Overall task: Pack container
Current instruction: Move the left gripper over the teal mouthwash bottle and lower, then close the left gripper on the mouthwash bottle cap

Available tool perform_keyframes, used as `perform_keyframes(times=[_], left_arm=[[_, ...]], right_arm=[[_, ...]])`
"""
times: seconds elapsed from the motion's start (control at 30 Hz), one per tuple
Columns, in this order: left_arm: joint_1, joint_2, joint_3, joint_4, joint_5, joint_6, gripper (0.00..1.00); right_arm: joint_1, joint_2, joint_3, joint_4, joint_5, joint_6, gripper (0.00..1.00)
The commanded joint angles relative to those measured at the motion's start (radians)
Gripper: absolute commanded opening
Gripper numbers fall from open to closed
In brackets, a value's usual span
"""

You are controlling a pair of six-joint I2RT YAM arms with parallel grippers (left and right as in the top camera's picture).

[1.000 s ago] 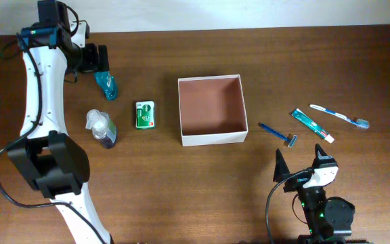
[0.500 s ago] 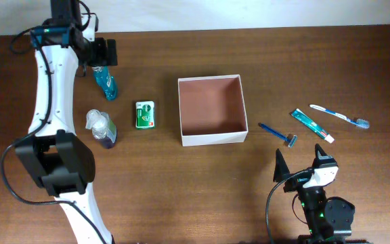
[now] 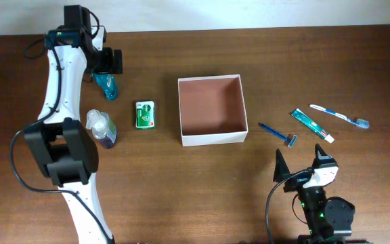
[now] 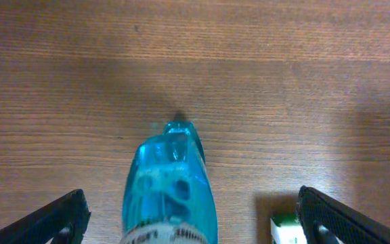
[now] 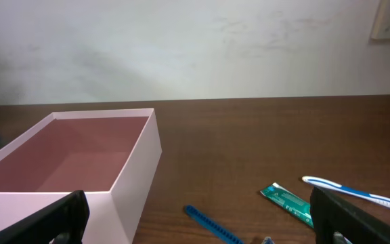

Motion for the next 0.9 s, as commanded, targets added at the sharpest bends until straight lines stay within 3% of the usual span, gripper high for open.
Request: perform_keyframes(times=[0.0,0.37,0.5,0.7,0.87], left_arm=[[0.011,0.014,0.017,-0.002,-0.008,0.016,0.99],[0.035,0.025,0.017,-0.006,-0.011,0.003,0.98],[0.035,0.026,0.017,-0.007,-0.011,0.004,0.89],[0.035,0.026,0.017,-0.012,-0.011,0.004,0.55],[0.035,0.026,0.017,-0.023,-0.011,0.004,0.54]], right_arm=[[-0.005,-0.009,-0.005,-0.005,0.008,-0.008,0.99],[-0.005,-0.009,-0.005,-0.006,0.008,-0.008,0.99],[-0.005,-0.009,-0.005,-0.006,0.008,-0.008,0.99],[-0.005,-0.009,-0.005,-0.005,0.008,-0.008,0.98],[-0.005,-0.009,-0.005,-0.005,0.008,-0.007,0.98]])
